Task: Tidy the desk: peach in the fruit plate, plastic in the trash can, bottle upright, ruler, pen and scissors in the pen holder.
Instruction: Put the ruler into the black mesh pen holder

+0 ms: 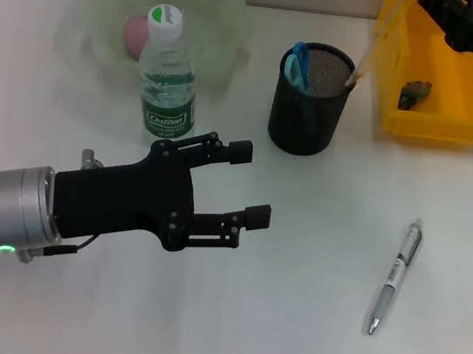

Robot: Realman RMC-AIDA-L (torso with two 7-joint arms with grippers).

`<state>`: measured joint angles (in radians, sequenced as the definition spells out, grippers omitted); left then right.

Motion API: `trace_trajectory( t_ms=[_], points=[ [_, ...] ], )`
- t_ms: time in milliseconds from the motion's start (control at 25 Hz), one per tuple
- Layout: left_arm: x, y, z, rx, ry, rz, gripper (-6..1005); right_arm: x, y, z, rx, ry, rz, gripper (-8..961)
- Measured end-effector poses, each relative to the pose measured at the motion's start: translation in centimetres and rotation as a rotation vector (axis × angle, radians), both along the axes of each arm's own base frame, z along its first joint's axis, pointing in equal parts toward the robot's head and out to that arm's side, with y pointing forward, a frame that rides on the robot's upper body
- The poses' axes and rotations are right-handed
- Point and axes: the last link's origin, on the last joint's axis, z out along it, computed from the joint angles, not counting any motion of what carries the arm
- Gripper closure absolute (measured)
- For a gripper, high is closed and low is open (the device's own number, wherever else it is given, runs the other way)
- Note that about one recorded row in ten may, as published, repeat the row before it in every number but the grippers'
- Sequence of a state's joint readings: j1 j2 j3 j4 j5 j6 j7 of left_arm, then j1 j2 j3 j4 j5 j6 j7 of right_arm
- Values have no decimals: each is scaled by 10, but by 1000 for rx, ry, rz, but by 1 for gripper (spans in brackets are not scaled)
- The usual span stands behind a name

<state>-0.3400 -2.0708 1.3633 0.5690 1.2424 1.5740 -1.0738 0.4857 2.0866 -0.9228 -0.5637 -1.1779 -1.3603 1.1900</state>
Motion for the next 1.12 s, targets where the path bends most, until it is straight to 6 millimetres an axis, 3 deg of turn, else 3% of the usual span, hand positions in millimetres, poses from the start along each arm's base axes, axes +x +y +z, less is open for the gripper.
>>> trace_trajectory(
  t_ms=[280,1120],
  points=[
    [0,0,0,0,1,0,167,-8,9,-12,6,-22,16,553],
    [-3,-2,-2,-5,-1,16,167,5,14,-45,69,-198,-16,546]
  ],
)
